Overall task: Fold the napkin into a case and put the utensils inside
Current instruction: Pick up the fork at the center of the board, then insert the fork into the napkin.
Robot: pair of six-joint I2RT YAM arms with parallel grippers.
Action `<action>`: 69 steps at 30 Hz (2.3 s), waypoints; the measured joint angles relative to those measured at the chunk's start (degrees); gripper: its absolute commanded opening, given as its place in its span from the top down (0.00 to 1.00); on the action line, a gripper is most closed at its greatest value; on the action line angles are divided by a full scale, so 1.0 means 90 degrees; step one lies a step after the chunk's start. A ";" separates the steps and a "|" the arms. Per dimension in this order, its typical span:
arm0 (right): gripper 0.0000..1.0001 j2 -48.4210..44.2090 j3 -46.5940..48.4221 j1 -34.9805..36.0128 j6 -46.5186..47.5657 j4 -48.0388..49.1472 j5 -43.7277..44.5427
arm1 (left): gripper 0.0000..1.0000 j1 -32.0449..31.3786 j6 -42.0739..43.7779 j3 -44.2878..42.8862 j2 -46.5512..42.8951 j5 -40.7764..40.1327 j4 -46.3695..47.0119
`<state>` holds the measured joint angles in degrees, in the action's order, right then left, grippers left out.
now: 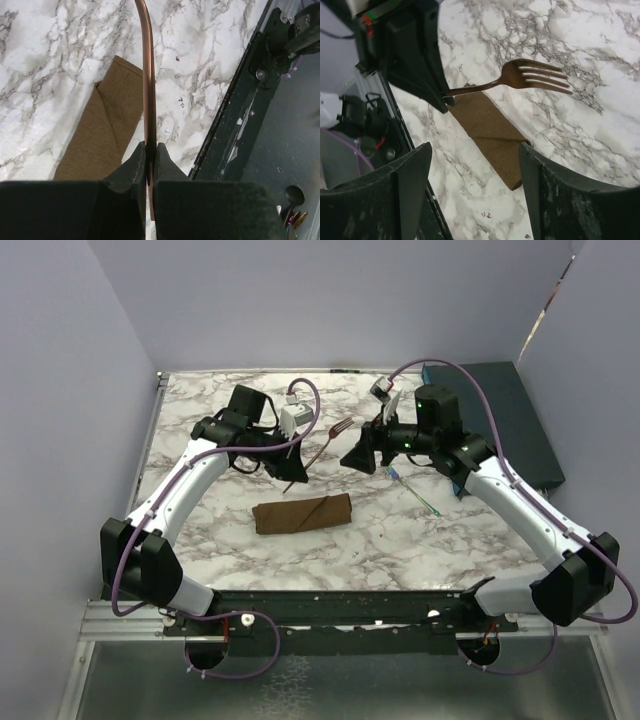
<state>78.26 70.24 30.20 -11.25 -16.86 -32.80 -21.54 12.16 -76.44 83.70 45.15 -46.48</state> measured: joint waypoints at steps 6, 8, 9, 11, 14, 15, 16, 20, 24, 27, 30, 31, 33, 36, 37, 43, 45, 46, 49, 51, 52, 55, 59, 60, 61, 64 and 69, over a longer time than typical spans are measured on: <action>0.28 0.0046 0.0729 -0.0046 0.1576 -0.0976 -0.0588 | 1.00 0.0007 0.0471 -0.0024 0.0015 0.0316 -0.0695; 0.29 0.0231 0.0937 -0.0102 0.1872 -0.1156 -0.0685 | 1.00 0.0007 0.0597 -0.0068 0.0044 0.0396 -0.0911; 0.29 0.0328 0.1013 -0.0124 0.1989 -0.1248 -0.0716 | 1.00 0.0007 0.0651 -0.0078 0.0046 0.0413 -0.0974; 0.28 0.0510 0.1105 -0.0170 0.2159 -0.1450 -0.0789 | 1.00 0.0007 0.0721 -0.0078 0.0046 0.0440 -0.1134; 0.26 0.0687 0.1124 -0.0216 0.2319 -0.1683 -0.0826 | 1.00 0.0027 0.0811 -0.0078 0.0044 0.0457 -0.1268; 0.26 0.0716 0.1124 -0.0243 0.2358 -0.1746 -0.0818 | 1.00 0.0027 0.0838 -0.0078 0.0039 0.0481 -0.1319; 0.25 0.0733 0.1124 -0.0270 0.2380 -0.1787 -0.0801 | 1.00 0.0022 0.0860 -0.0078 0.0039 0.0493 -0.1350; 0.25 0.0741 0.1139 -0.0379 0.2424 -0.1792 -0.0780 | 1.00 0.0022 0.0942 -0.0078 0.0039 0.0556 -0.1457; 0.26 0.0867 0.1248 -0.0423 0.2429 -0.1732 -0.0981 | 1.00 0.0022 0.1044 -0.0078 0.0070 0.0646 -0.1552; 0.31 0.1044 0.1384 -0.0423 0.2436 -0.1664 -0.1195 | 1.00 0.0022 0.1117 -0.0095 0.0138 0.0697 -0.1656; 0.40 0.1290 0.1557 -0.0423 0.2438 -0.1581 -0.1467 | 1.00 0.0022 0.1156 -0.0121 0.0199 0.0724 -0.1727; 0.43 0.1358 0.1581 -0.0423 0.2438 -0.1545 -0.1545 | 1.00 0.0022 0.1161 -0.0134 0.0214 0.0726 -0.1744; 0.53 0.1472 0.1598 -0.0423 0.2429 -0.1501 -0.1693 | 1.00 0.0022 0.1190 -0.0187 0.0238 0.0731 -0.1785; 0.75 0.1627 0.1620 -0.0423 0.2424 -0.1496 -0.1863 | 1.00 0.0022 0.1234 -0.0214 0.0240 0.0746 -0.1802; 0.84 0.1656 0.1620 -0.0423 0.2431 -0.1496 -0.1899 | 1.00 0.0022 0.1253 -0.0214 0.0245 0.0746 -0.1821; 0.99 0.1642 0.1583 -0.0423 0.2322 -0.1506 -0.2035 | 0.87 0.0056 0.1416 -0.0221 0.0301 0.0714 -0.1897; 0.99 0.1591 0.1489 -0.0423 0.2208 -0.1443 -0.2025 | 0.64 0.0058 0.1494 -0.0279 0.0338 0.0653 -0.1970; 0.99 0.1552 0.1430 -0.0423 0.2118 -0.1411 -0.1994 | 0.55 0.0058 0.1549 -0.0308 0.0359 0.0634 -0.1982; 0.99 0.1416 0.1226 -0.0410 0.1659 -0.1282 -0.1569 | 0.40 0.0058 0.1406 -0.0333 0.0410 0.0355 -0.1863; 0.99 0.1367 0.1120 -0.0403 0.1229 -0.1290 -0.1073 | 0.37 0.0058 0.1253 -0.0330 0.0410 0.0075 -0.1681; 0.99 0.1370 0.1081 -0.0406 0.1020 -0.1328 -0.0823 | 0.37 0.0058 0.1173 -0.0330 0.0406 -0.0148 -0.1535; 0.99 0.1307 0.0661 -0.0408 0.0435 -0.1375 -0.0138 | 0.38 0.0061 0.1013 -0.0328 0.0406 -0.0746 -0.1226; 0.99 0.0964 -0.0571 -0.0410 -0.0333 -0.1518 0.0750 | 0.44 0.0163 0.0996 -0.0296 0.0406 -0.1472 -0.0945; 0.99 0.0835 -0.0845 -0.0410 -0.0522 -0.1622 0.0979 | 0.47 0.0223 0.1042 -0.0238 0.0406 -0.1642 -0.0845; 0.99 0.0709 -0.1054 -0.0410 -0.0704 -0.1744 0.1178 | 0.49 0.0267 0.1081 -0.0180 0.0406 -0.1775 -0.0777; 0.99 0.0381 -0.1338 -0.0410 -0.1103 -0.1846 0.1518 | 0.56 0.0447 0.1260 0.0180 0.0437 -0.2149 -0.0634; 0.99 0.0238 -0.1387 -0.0410 -0.1540 -0.1719 0.1715 | 0.67 0.0682 0.1547 0.0663 0.0680 -0.2555 -0.0525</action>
<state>80.40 57.76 26.50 -25.10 -32.34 -17.37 -15.40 26.09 -70.48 89.82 22.15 -51.20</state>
